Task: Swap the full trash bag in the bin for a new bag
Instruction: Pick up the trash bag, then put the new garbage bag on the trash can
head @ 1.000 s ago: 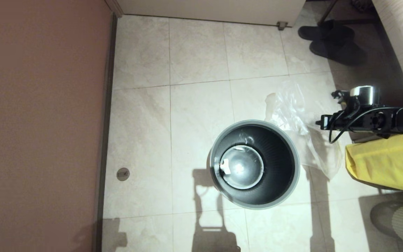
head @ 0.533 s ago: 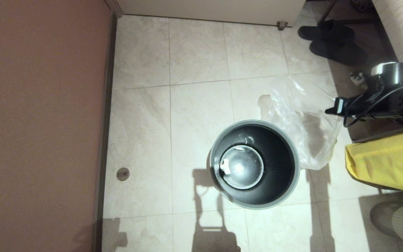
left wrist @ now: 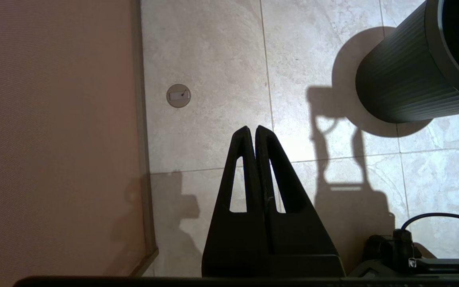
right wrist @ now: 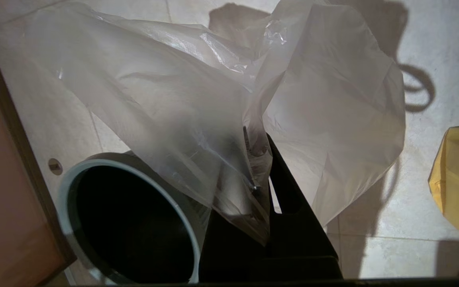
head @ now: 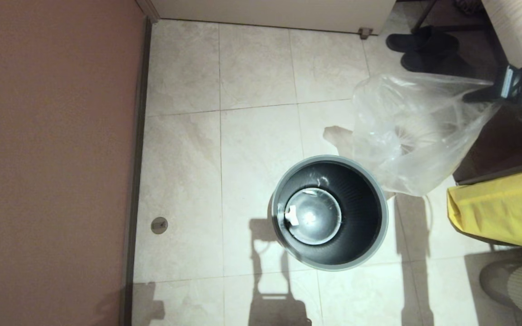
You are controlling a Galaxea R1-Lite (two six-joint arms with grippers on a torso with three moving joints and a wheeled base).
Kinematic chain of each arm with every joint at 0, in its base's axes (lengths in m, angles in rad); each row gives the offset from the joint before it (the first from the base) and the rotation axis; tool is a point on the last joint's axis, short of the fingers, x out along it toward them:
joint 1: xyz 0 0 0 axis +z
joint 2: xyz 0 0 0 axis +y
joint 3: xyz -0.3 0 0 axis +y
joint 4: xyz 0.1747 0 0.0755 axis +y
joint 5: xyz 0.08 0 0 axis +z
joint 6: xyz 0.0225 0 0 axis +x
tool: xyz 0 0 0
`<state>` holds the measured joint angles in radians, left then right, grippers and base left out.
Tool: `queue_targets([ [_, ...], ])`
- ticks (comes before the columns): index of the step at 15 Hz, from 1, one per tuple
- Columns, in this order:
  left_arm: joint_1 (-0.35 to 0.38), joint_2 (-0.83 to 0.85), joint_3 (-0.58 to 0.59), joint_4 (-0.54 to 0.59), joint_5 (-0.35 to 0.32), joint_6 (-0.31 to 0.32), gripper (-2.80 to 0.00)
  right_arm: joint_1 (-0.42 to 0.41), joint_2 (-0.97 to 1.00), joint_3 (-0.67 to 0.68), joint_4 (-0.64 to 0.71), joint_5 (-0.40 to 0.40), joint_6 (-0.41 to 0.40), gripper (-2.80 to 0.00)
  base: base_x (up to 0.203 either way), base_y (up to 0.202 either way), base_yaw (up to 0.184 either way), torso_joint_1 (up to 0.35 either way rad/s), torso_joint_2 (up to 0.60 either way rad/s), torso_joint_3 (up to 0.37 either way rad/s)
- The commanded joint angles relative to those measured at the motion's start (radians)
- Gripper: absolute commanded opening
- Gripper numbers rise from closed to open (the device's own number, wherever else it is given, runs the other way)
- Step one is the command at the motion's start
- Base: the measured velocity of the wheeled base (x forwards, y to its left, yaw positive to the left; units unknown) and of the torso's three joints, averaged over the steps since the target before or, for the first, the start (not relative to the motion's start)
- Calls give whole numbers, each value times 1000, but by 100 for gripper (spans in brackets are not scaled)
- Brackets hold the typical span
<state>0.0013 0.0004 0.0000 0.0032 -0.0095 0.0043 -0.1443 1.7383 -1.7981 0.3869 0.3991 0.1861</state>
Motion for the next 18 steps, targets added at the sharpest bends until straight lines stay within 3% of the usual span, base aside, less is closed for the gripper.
queue_targets([
  [1,0,0,0,0,0,0,-280,1,-140,-6,27,5,2,-280,0,0,0,0,0,0],
  [3,0,0,0,0,0,0,-280,0,-206,-9,34,6,20,-280,0,0,0,0,0,0],
  [9,0,0,0,0,0,0,-280,2,-340,-121,131,11,241,-280,0,0,0,0,0,0],
  [12,0,0,0,0,0,0,-280,2,-393,-163,199,55,359,-280,0,0,0,0,0,0],
  [15,0,0,0,0,0,0,-280,5,-421,-165,207,150,526,-280,0,0,0,0,0,0],
  [18,0,0,0,0,0,0,-280,6,-430,-161,208,339,739,-280,0,0,0,0,0,0],
])
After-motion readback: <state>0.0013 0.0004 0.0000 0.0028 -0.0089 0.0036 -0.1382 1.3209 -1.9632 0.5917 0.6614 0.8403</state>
